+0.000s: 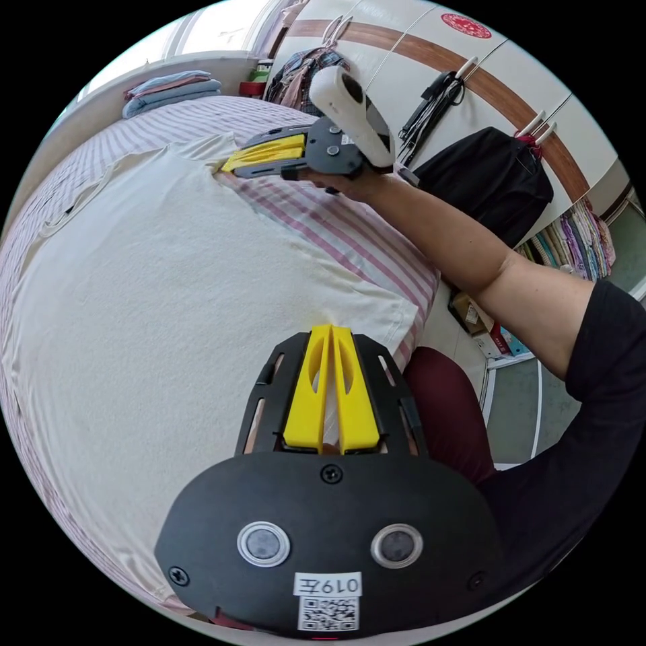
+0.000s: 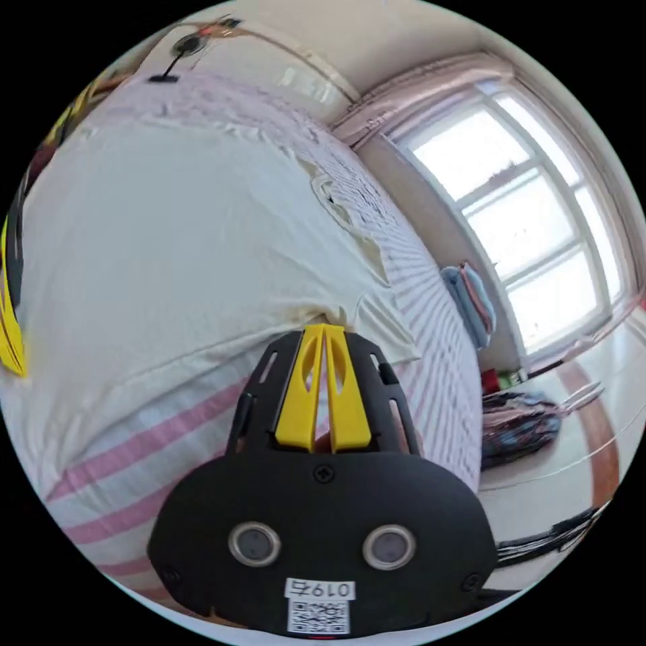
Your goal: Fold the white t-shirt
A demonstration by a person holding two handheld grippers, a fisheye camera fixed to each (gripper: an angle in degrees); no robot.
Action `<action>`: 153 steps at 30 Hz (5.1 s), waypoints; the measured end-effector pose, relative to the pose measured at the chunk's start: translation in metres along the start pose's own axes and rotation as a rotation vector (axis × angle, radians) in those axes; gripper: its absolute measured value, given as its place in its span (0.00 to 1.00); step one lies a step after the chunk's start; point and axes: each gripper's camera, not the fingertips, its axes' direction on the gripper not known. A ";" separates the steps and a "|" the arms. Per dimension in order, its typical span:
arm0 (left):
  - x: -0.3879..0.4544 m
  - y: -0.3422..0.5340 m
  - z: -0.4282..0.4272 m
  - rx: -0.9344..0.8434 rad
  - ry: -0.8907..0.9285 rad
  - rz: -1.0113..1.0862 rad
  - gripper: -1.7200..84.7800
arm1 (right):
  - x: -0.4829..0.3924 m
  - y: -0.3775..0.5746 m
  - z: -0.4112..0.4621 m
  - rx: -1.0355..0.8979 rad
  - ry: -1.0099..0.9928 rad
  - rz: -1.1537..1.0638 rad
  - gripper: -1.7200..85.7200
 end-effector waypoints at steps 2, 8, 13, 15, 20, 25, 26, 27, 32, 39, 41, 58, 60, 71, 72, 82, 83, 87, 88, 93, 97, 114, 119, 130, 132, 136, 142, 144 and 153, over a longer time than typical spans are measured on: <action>-0.009 -0.005 0.002 -0.001 0.001 0.002 0.03 | 0.043 0.011 0.001 0.005 -0.114 0.236 0.01; -0.038 -0.033 -0.010 0.058 -0.033 -0.014 0.03 | 0.153 0.091 0.041 0.176 -0.802 0.866 0.02; -0.104 -0.079 -0.035 0.206 -0.047 -0.166 0.03 | 0.183 0.155 0.108 0.122 -0.914 1.164 0.07; -0.140 -0.105 -0.042 0.264 -0.032 -0.230 0.03 | 0.189 0.170 0.131 0.089 -0.986 1.209 0.09; -0.215 -0.197 -0.018 0.248 -0.076 -0.228 0.03 | 0.191 0.190 0.167 0.010 -1.027 1.193 0.09; -0.253 -0.247 0.020 0.177 -0.050 -0.242 0.03 | 0.201 0.204 0.188 0.003 -1.067 1.171 0.08; -0.259 -0.255 0.028 0.153 -0.068 -0.237 0.03 | 0.202 0.206 0.191 0.000 -1.073 1.166 0.08; -0.262 -0.258 0.031 0.140 -0.089 -0.239 0.03 | 0.203 0.207 0.195 -0.008 -1.079 1.152 0.07; -0.280 -0.275 0.052 0.119 -0.132 -0.228 0.03 | 0.200 0.201 0.199 -0.035 -0.989 1.075 0.06; -0.289 -0.289 0.068 0.132 -0.163 -0.215 0.03 | 0.190 0.177 0.198 -0.064 -0.879 0.940 0.08; -0.291 -0.295 0.073 0.136 -0.174 -0.211 0.03 | 0.185 0.164 0.193 -0.085 -0.814 0.885 0.08; -0.308 -0.332 0.099 0.143 -0.166 -0.216 0.03 | 0.153 0.168 0.180 -0.035 -0.676 0.959 0.01; -0.306 -0.337 0.101 0.136 -0.180 -0.206 0.03 | 0.151 0.172 0.186 -0.037 -0.695 0.987 0.01; -0.276 -0.364 0.105 0.165 -0.233 -0.079 0.03 | 0.139 0.163 0.198 -0.049 -0.757 0.983 0.05; -0.275 -0.365 0.107 0.157 -0.236 -0.074 0.03 | 0.139 0.161 0.198 -0.040 -0.761 0.977 0.07; -0.276 -0.378 0.122 0.145 -0.208 -0.097 0.03 | 0.134 0.120 0.209 -0.101 -0.680 0.911 0.08; -0.275 -0.380 0.123 0.144 -0.211 -0.094 0.03 | 0.132 0.118 0.210 -0.109 -0.675 0.905 0.07; -0.271 -0.385 0.126 0.134 -0.222 -0.085 0.03 | 0.121 0.118 0.219 -0.129 -0.668 0.903 0.03; -0.269 -0.387 0.126 0.136 -0.227 -0.085 0.03 | 0.120 0.122 0.218 -0.110 -0.671 0.914 0.02; -0.264 -0.391 0.129 0.136 -0.242 -0.081 0.03 | 0.115 0.143 0.207 -0.032 -0.643 0.978 0.01; -0.255 -0.394 0.130 0.131 -0.271 -0.069 0.03 | 0.110 0.157 0.214 -0.022 -0.677 1.016 0.01; -0.221 -0.395 0.119 0.107 -0.224 -0.043 0.03 | 0.117 0.196 0.245 0.049 -0.855 1.118 0.03; -0.222 -0.385 0.111 0.125 -0.198 -0.066 0.03 | 0.119 0.202 0.237 0.095 -0.786 1.127 0.01; -0.205 -0.358 0.094 0.130 -0.220 -0.061 0.03 | 0.125 0.234 0.228 0.139 -0.829 1.168 0.03; -0.203 -0.351 0.089 0.134 -0.213 -0.067 0.03 | 0.127 0.239 0.224 0.156 -0.831 1.171 0.05; -0.200 -0.334 0.075 0.144 -0.188 -0.085 0.03 | 0.131 0.241 0.216 0.124 -0.811 1.157 0.04; -0.189 -0.305 0.055 0.157 -0.182 -0.086 0.03 | 0.141 0.254 0.196 0.151 -0.736 1.175 0.01; -0.185 -0.295 0.049 0.157 -0.182 -0.086 0.03 | 0.143 0.261 0.188 0.164 -0.728 1.187 0.01; -0.168 -0.236 0.005 0.163 -0.191 -0.074 0.03 | 0.156 0.285 0.161 0.184 -0.829 1.176 0.02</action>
